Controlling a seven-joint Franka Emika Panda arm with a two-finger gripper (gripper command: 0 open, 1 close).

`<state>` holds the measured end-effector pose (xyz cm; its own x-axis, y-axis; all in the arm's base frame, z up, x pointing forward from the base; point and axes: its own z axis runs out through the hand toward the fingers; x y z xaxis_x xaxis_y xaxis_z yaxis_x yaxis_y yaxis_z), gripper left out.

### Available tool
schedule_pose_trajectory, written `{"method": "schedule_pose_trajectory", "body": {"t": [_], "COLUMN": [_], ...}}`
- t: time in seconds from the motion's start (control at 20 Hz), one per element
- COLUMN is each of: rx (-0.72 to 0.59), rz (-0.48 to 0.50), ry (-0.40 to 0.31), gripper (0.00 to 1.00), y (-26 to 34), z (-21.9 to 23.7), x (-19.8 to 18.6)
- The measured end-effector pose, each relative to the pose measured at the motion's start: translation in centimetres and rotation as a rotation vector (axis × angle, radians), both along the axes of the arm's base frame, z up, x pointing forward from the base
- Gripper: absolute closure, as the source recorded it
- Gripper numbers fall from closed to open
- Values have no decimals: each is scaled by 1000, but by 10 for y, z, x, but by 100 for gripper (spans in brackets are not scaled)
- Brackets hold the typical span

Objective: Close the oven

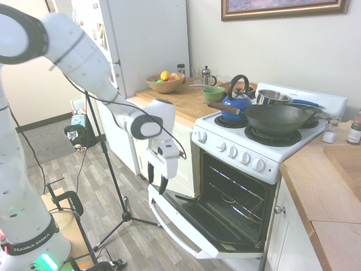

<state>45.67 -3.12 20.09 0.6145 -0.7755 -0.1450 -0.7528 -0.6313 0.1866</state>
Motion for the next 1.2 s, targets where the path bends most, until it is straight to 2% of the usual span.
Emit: {"method": "schedule_pose_trajectory", "body": {"t": [0.25,0.45,0.6,0.9,1.05,1.2], "rx": [0,28,50,101,69,20], "rz": [-27,-4,17,5,-3,27], "ry": [79,126,124,-6,-135,-225], "gripper": [0,0,0,0,0,0], "y": [-41,-49,-46,-30,-31,-28], "z": [-82,-121,-143,-184,-193,-187], "x": [11,3,-4,-7,-2,-7]}}
